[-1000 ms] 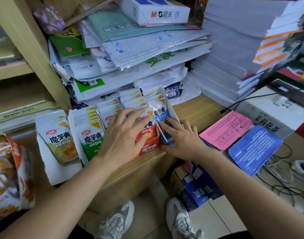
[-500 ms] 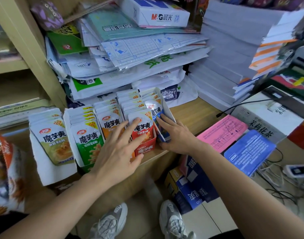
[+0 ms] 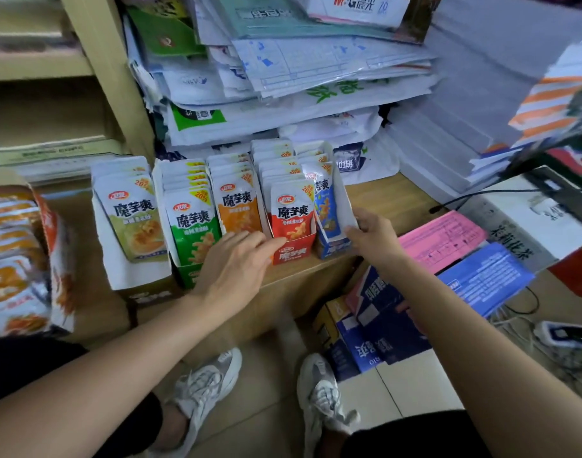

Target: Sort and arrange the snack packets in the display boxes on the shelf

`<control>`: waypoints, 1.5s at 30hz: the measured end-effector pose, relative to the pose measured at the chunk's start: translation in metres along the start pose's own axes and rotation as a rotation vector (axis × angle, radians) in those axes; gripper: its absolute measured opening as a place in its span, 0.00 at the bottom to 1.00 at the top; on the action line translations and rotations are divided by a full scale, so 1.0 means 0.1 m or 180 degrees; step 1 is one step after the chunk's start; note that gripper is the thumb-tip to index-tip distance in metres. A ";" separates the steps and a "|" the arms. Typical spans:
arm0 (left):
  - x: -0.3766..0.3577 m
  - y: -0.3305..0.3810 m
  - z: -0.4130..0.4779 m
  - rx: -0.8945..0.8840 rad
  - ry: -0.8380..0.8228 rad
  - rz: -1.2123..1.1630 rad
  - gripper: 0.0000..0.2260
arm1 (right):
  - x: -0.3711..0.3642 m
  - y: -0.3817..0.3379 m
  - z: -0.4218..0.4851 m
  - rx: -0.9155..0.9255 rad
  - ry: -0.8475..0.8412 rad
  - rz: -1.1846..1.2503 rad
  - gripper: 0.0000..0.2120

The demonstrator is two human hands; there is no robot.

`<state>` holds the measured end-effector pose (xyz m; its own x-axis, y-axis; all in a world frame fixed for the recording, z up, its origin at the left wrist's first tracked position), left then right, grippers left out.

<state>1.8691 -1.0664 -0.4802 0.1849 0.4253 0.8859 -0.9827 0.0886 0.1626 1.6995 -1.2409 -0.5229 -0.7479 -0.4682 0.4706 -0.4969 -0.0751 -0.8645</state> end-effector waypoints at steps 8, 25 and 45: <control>-0.04 0.05 0.02 0.0006 0.0133 -0.0408 0.20 | -0.12 0.03 0.07 -0.0054 -0.0040 0.0279 0.20; 0.59 -0.64 -1.10 0.1778 0.0299 0.0674 0.28 | -1.03 -1.04 -0.99 0.2243 -0.0139 -0.1856 0.24; 0.46 -0.40 -1.19 0.1426 -0.0293 0.0134 0.37 | -1.39 -0.83 -1.06 0.1370 -0.0746 -0.2995 0.31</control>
Point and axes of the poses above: each hand's wrist, its own z-axis towards the middle knuckle, its own x-axis out of the back of the hand, y = z × x, the point moved 8 cm from there along z, towards the middle knuckle, and after that the axes turned 3 degrees about -y, right-handed, at the moved point
